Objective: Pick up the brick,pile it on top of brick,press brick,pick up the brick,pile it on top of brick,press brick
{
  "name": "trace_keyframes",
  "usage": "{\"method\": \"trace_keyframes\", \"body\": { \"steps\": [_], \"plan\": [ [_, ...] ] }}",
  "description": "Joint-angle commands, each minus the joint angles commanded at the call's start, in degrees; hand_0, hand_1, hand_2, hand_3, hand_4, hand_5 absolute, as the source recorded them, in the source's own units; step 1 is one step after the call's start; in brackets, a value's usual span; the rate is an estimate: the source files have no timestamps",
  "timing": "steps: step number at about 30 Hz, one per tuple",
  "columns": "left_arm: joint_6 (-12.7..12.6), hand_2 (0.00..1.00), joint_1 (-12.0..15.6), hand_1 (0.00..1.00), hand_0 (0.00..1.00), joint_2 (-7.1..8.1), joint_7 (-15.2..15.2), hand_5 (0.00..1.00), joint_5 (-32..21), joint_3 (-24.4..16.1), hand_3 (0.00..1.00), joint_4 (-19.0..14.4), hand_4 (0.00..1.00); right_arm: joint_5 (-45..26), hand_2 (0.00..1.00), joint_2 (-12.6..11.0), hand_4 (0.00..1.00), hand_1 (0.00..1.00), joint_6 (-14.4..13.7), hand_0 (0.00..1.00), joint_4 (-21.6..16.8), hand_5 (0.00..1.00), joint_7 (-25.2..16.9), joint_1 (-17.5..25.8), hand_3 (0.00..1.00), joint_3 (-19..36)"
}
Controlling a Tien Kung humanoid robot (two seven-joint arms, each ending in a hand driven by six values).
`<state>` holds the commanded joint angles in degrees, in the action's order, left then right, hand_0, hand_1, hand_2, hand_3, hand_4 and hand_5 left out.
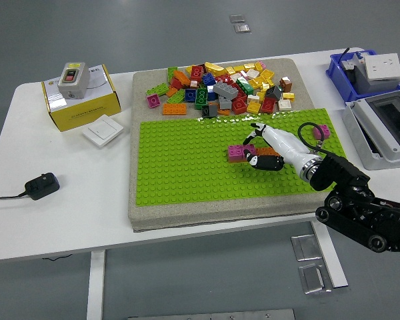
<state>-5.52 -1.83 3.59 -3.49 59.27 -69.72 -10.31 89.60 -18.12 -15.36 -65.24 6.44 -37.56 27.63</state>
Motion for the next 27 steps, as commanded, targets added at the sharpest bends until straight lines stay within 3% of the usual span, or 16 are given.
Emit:
{"method": "trace_keyframes", "body": {
  "steps": [4,9,10,15,16,22,27],
  "plan": [
    [0.01,0.655,-0.1,0.664,0.665,-0.01,0.0,0.584,0.01,0.03,0.645,0.0,0.362,0.89,0.959,-0.59,0.527,0.924,-0.82,0.946,-1.64,0.416,-0.32,0.55,0.679,2.27],
    [0.04,0.655,-0.01,0.664,0.665,0.14,-0.07,0.584,0.3,-0.11,0.645,0.0,0.362,5.03,0.959,-3.01,0.527,0.924,-2.81,0.946,-3.54,0.416,0.72,2.91,0.679,7.93],
    [0.04,0.655,0.04,0.664,0.665,0.16,-0.09,0.585,0.33,-0.15,0.644,0.0,0.362,6.02,0.97,-3.52,0.52,0.932,-3.05,0.943,-3.44,0.391,1.17,3.32,0.808,8.81],
    [0.03,0.655,0.32,0.664,0.665,0.4,-0.3,0.585,1.0,-0.83,0.644,0.0,0.362,12.83,0.97,-6.75,0.52,0.932,-2.2,0.943,-0.03,0.391,5.48,5.01,0.808,13.6],
    [0.04,0.655,0.32,0.664,0.665,0.42,-0.27,0.585,1.04,-0.86,0.644,0.0,0.362,14.48,0.998,-7.32,0.529,0.942,-1.65,0.946,1.24,0.36,6.31,5.17,0.986,14.17],
    [0.09,0.655,0.11,0.664,0.665,0.19,-0.01,0.584,0.58,-0.33,0.643,0.0,0.362,19.91,0.985,-7.88,0.524,0.939,-0.88,0.941,5.47,0.364,7.29,5.92,0.998,16.68],
    [0.08,0.655,0.0,0.664,0.665,0.06,0.24,0.584,0.45,-0.35,0.643,0.0,0.362,19.91,0.985,-7.36,0.524,0.939,-2.33,0.941,3.9,0.364,6.27,8.14,0.998,21.14]
  ]
}}
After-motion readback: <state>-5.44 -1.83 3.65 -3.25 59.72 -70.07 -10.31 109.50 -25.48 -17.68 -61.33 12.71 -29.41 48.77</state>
